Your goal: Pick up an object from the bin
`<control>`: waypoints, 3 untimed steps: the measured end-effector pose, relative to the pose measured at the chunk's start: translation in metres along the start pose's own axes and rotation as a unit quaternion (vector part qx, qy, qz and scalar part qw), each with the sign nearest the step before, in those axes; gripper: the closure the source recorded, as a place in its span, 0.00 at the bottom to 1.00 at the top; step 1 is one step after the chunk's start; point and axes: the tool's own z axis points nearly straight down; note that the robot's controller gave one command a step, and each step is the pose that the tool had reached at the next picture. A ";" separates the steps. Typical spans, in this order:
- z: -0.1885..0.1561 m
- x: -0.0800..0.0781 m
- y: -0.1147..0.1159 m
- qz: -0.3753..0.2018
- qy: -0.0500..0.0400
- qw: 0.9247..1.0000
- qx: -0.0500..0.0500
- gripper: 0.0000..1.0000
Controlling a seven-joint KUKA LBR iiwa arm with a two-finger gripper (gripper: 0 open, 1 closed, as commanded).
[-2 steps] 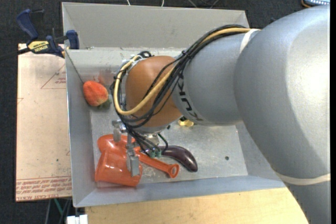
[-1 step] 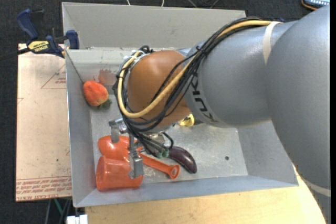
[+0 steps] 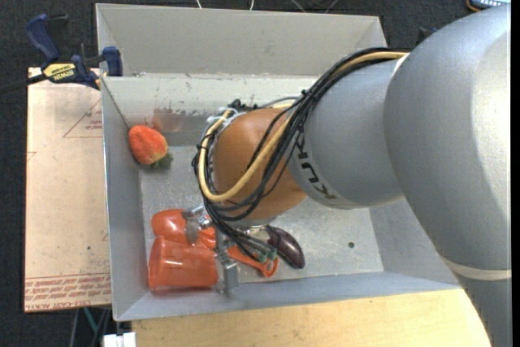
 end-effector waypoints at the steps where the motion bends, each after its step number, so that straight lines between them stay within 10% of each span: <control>1: 0.030 -0.015 0.021 -0.258 -0.013 0.966 0.000 0.00; 2: 0.028 -0.006 0.014 -0.006 -0.003 1.000 0.005 1.00; 3: 0.028 -0.006 0.014 -0.005 -0.003 1.000 0.005 1.00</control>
Offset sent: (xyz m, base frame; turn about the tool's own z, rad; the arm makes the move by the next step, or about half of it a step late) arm -0.0049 0.0213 -0.0293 -0.0159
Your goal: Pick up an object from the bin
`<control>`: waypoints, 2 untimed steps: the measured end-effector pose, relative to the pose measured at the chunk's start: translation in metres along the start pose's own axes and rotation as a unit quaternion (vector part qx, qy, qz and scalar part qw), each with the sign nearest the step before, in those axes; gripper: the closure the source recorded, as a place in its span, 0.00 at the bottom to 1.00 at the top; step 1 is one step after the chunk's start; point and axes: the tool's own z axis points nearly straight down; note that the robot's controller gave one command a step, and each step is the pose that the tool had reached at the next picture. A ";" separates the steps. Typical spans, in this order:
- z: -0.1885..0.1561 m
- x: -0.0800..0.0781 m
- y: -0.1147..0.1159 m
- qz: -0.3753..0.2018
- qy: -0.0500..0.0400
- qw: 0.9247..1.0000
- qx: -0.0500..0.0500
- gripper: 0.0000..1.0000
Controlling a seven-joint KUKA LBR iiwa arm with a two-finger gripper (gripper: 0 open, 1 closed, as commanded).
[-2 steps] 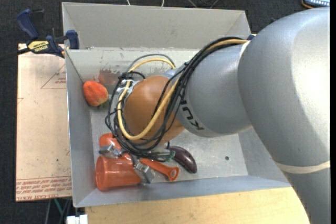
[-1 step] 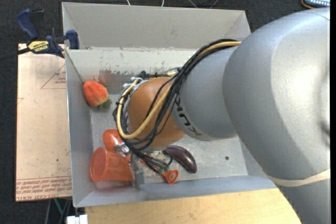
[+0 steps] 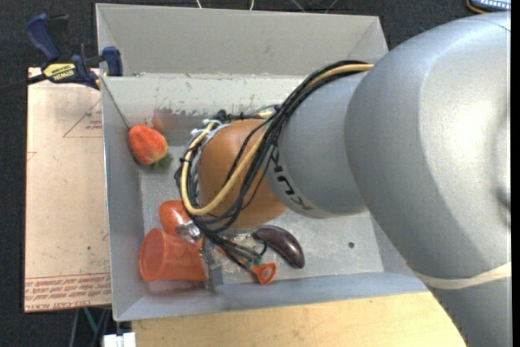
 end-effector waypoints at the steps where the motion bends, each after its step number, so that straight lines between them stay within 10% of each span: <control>1: -0.020 0.002 0.002 0.000 0.003 1.000 -0.002 1.00; 2: -0.051 0.003 0.003 0.000 0.005 1.000 -0.003 1.00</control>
Offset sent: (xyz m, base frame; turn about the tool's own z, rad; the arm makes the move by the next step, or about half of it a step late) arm -0.0027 0.0011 0.0896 0.0011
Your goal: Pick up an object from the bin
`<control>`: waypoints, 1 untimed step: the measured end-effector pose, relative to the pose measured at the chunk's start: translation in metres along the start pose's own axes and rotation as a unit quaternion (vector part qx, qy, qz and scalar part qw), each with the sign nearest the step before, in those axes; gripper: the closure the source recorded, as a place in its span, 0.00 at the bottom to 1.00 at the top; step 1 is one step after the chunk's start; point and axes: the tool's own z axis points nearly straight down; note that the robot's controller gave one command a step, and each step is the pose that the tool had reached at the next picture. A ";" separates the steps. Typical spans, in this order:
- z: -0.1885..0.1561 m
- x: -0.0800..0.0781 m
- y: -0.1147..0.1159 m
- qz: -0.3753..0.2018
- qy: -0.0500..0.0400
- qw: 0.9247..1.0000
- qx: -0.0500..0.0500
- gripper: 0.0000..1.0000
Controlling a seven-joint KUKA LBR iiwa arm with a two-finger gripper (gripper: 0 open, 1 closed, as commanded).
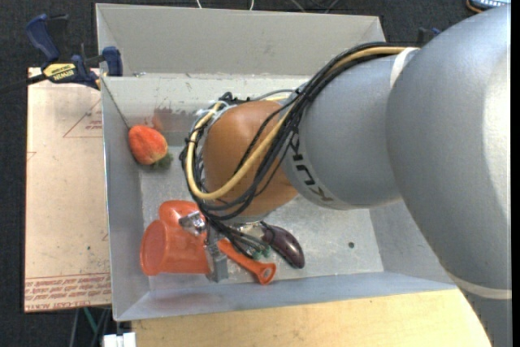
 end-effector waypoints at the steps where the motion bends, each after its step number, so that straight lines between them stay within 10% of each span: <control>1: -0.040 -0.001 0.000 0.000 -0.002 1.000 0.000 1.00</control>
Offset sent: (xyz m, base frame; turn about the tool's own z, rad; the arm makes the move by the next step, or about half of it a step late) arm 0.0004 0.0005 0.0390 -0.0002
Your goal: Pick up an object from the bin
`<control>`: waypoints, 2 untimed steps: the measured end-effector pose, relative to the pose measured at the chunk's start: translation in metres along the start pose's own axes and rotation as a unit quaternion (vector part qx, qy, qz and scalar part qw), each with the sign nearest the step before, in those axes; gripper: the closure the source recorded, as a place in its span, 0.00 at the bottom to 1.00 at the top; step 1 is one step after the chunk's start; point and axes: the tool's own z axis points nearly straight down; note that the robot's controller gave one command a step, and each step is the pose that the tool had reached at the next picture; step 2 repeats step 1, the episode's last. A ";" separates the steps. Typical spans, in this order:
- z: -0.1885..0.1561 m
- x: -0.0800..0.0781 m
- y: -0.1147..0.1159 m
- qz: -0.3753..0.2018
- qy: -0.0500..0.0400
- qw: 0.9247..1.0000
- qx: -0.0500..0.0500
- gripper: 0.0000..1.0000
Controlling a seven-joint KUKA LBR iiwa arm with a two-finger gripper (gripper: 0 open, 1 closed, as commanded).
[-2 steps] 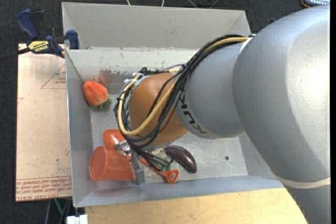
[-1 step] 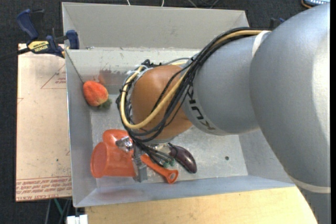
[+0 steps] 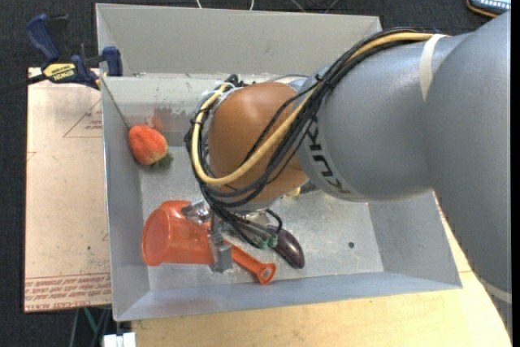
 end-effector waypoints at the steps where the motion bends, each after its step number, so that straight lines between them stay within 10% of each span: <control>1: -0.025 -0.001 0.000 0.000 -0.001 1.000 0.000 1.00; 2: -0.025 -0.001 0.000 0.000 -0.001 1.000 0.000 1.00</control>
Offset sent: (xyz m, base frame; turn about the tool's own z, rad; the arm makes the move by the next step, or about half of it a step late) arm 0.0007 0.0002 0.0371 -0.0002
